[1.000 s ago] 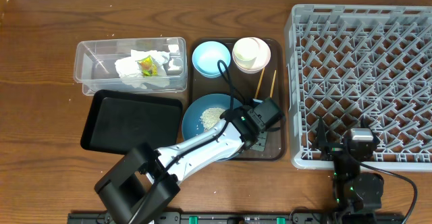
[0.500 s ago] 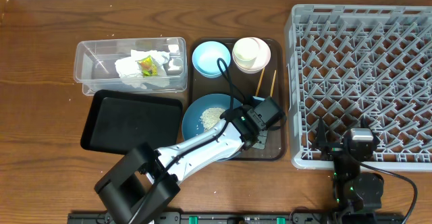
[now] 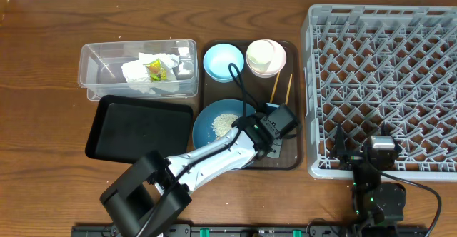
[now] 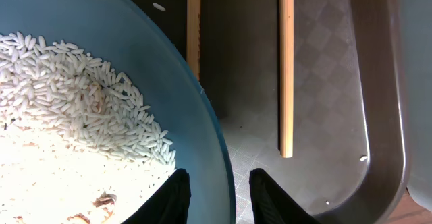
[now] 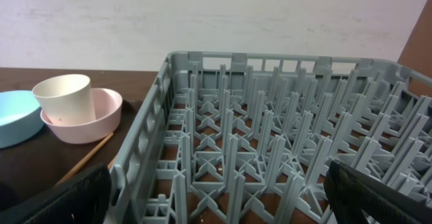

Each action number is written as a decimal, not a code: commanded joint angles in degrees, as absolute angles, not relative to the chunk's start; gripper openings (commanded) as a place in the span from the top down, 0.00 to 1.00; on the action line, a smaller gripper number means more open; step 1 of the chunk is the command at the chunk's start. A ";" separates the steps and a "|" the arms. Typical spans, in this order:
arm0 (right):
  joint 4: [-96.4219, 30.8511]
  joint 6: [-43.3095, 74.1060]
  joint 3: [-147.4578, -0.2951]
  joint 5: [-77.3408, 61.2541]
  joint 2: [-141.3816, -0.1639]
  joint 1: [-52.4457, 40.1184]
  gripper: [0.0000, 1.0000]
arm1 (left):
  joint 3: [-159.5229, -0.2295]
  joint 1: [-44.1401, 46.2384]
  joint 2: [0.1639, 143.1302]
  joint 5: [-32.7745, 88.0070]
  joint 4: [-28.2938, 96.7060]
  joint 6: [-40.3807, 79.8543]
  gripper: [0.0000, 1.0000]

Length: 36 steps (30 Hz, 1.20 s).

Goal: Sort waste into correct bins and load items into the dishwasher rack
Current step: 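Grip the blue plate rim with the left gripper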

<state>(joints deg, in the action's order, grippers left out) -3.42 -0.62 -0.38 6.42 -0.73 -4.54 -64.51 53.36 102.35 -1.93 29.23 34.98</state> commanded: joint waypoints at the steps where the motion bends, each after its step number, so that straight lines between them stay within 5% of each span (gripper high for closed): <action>1: -3.62 -0.30 -0.32 6.61 -0.71 -5.54 0.01 | -63.96 53.45 103.04 -3.29 29.02 35.92 0.67; 36: -3.62 -0.27 -0.32 6.61 -0.71 -5.54 0.01 | -64.07 53.45 105.34 -3.29 27.73 35.90 0.73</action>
